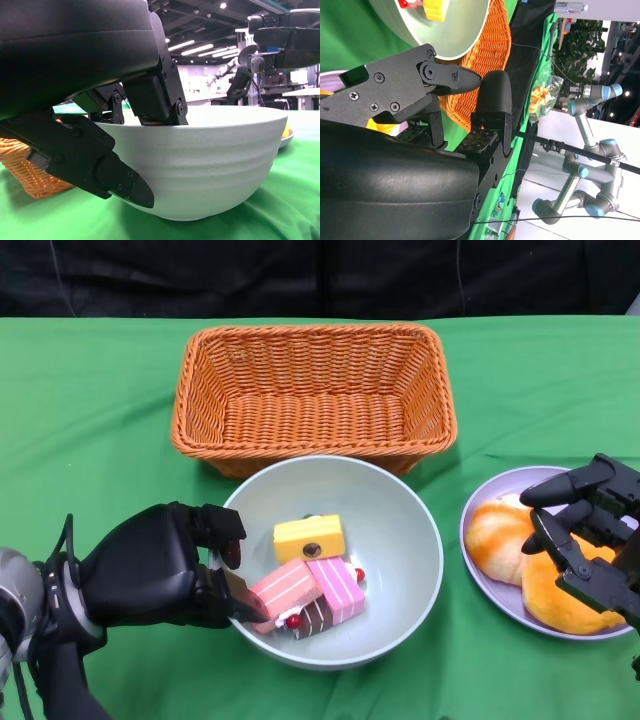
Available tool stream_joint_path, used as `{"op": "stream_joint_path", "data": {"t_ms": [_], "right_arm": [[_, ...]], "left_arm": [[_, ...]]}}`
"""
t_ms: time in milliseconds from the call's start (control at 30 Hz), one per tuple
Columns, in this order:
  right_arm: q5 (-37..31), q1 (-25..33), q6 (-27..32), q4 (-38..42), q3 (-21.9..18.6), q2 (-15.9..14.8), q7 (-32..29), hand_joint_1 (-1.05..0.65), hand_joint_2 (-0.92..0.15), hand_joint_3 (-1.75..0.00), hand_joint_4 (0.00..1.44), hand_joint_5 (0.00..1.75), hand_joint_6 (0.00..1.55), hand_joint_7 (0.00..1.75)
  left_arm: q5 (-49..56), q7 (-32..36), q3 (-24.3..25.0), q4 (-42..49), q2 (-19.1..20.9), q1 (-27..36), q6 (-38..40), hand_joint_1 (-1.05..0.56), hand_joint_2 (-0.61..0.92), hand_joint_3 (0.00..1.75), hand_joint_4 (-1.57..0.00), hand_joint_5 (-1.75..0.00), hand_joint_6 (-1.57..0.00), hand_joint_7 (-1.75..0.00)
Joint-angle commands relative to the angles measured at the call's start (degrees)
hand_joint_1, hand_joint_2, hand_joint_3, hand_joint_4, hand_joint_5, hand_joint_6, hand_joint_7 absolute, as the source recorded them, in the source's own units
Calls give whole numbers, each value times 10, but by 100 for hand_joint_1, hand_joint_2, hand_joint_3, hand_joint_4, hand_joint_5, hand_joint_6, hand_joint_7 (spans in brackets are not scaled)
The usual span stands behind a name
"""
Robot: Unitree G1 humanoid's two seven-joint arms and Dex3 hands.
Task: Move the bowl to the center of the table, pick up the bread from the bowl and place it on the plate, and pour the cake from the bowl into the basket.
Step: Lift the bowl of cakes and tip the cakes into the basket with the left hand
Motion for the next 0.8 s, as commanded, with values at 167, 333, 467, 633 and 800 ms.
{"op": "stream_joint_path", "data": {"t_ms": [167,333,467,633,800], "right_arm": [[4,-4,8,-6,-4,0,-5,-11,-80,-53,69,143,70,114],[1,-4,15,-10,-3,2,-11,-12,-80,-52,69,144,69,116],[3,-6,11,-3,-4,1,-8,-11,-80,-52,69,145,69,116],[1,-9,9,2,-3,3,-11,-12,-81,-51,68,146,68,117],[-2,-13,6,10,-3,5,-13,-13,-81,-49,69,146,68,118]], "left_arm": [[-18,26,30,-32,24,9,-9,-10,86,3,-101,-114,-142,-4],[-16,26,43,-56,36,16,-12,-10,86,2,-100,-114,-141,-6],[-16,26,54,-69,44,19,-17,-15,85,2,-99,-116,-140,-7],[-19,26,74,-85,54,21,-24,-15,86,1,-102,-106,-137,-13],[-19,26,95,-102,65,14,-18,-15,85,0,-103,-100,-121,-46]]}}
